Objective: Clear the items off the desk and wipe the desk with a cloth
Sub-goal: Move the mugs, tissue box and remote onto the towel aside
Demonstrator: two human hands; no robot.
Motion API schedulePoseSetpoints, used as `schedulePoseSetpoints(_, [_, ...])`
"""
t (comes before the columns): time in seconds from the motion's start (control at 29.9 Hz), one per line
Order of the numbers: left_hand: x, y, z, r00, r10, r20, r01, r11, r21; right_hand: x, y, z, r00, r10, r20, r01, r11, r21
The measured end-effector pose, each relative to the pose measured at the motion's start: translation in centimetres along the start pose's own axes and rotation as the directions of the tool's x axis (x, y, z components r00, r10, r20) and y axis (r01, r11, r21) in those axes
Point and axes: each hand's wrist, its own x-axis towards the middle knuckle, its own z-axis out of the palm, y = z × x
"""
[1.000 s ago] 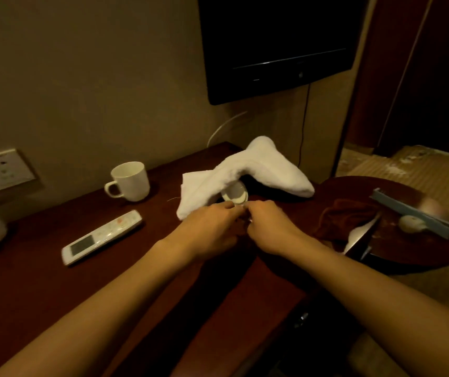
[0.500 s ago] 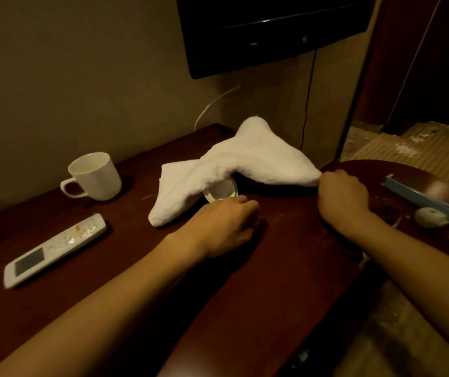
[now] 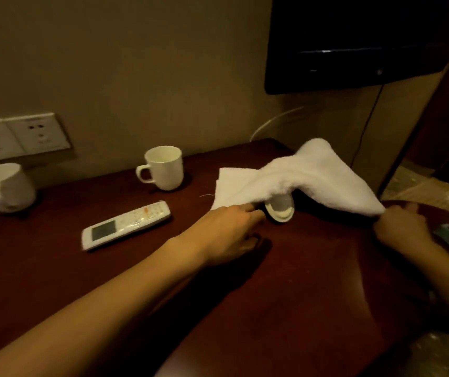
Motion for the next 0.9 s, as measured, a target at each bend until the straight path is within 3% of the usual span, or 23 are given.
schedulePoseSetpoints(0.1, [-3.2, -1.7, -1.2, 0.998, -0.053, -0.020, 0.054, 0.998, 0.030, 2.5, 1.1, 1.7, 0.999, -0.008, 0.036, 0.010, 0.998, -0.058])
schedulePoseSetpoints(0.23, [-7.7, -4.1, -2.5, 0.987, -0.156, -0.027, 0.157, 0.986, 0.048, -4.8, -3.2, -3.2, 0.996, -0.037, 0.077, 0.037, 0.999, 0.011])
schedulePoseSetpoints(0.3, [-10.5, -5.5, -3.2, 0.974, -0.224, -0.036, 0.226, 0.973, 0.054, -9.4, -6.3, -5.7, 0.992, -0.126, 0.022, 0.126, 0.992, 0.019])
schedulePoseSetpoints(0.4, [-14.5, -7.4, -3.9, 0.948, -0.315, -0.048, 0.317, 0.947, 0.047, -14.5, -10.3, -7.5, 0.940, -0.322, -0.109, 0.327, 0.945, 0.026])
schedulePoseSetpoints(0.57, [-20.5, -9.7, -4.8, 0.910, -0.411, -0.050, 0.413, 0.909, 0.057, -21.7, -18.3, -9.0, 0.809, -0.574, -0.129, 0.577, 0.817, -0.017])
schedulePoseSetpoints(0.67, [-23.2, -10.7, -5.3, 0.899, -0.430, -0.082, 0.434, 0.900, 0.044, -25.3, -23.2, -9.2, 0.778, -0.628, -0.030, 0.624, 0.777, -0.080])
schedulePoseSetpoints(0.77, [-24.9, -12.1, -5.3, 0.891, -0.439, -0.119, 0.445, 0.895, 0.033, -28.3, -27.0, -9.0, 0.741, -0.667, -0.083, 0.671, 0.741, 0.038])
schedulePoseSetpoints(0.9, [-25.1, -13.8, -4.9, 0.891, -0.429, -0.145, 0.436, 0.900, 0.016, -30.2, -30.6, -7.9, 0.681, -0.726, -0.092, 0.732, 0.679, 0.055])
